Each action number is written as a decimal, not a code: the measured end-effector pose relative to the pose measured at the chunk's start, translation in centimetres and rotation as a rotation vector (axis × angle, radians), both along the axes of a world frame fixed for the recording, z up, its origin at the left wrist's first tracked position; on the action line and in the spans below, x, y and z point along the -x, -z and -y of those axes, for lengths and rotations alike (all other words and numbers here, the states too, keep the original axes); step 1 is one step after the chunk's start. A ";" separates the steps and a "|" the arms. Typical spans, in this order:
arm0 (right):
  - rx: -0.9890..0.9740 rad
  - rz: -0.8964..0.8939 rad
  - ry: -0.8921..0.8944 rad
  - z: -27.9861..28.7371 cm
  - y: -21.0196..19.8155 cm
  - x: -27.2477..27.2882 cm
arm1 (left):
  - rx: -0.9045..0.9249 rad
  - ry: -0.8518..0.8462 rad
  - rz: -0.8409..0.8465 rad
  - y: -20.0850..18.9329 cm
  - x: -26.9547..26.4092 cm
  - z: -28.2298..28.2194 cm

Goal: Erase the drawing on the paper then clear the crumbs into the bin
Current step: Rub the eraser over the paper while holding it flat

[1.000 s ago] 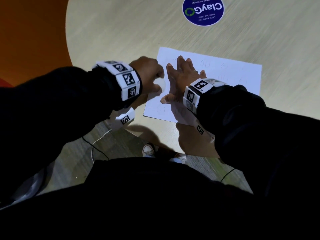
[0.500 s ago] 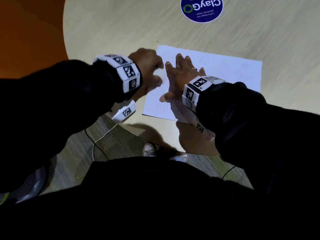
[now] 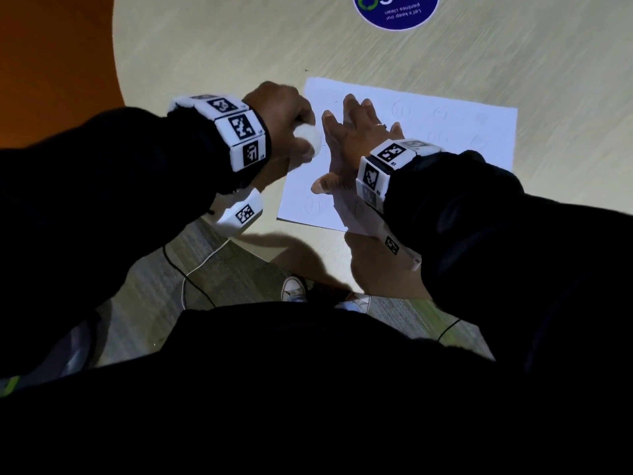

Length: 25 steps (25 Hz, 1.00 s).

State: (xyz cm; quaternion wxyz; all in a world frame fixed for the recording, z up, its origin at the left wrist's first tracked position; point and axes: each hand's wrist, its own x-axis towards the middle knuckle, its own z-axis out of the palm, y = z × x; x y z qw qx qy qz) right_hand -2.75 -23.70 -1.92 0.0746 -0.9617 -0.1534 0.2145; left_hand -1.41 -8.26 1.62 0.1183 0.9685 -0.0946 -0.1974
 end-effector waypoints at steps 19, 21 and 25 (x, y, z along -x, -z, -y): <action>0.019 -0.063 -0.017 0.2 -0.4 -0.2 | -0.034 0.055 0.004 0.3 1.2 -0.4; 0.013 -0.086 -0.041 0.4 -0.7 0.0 | -0.039 0.078 -0.010 0.4 1.8 -0.4; 0.003 -0.057 -0.038 0.2 -0.6 -0.1 | -0.015 -0.022 0.047 -0.2 0.4 -0.1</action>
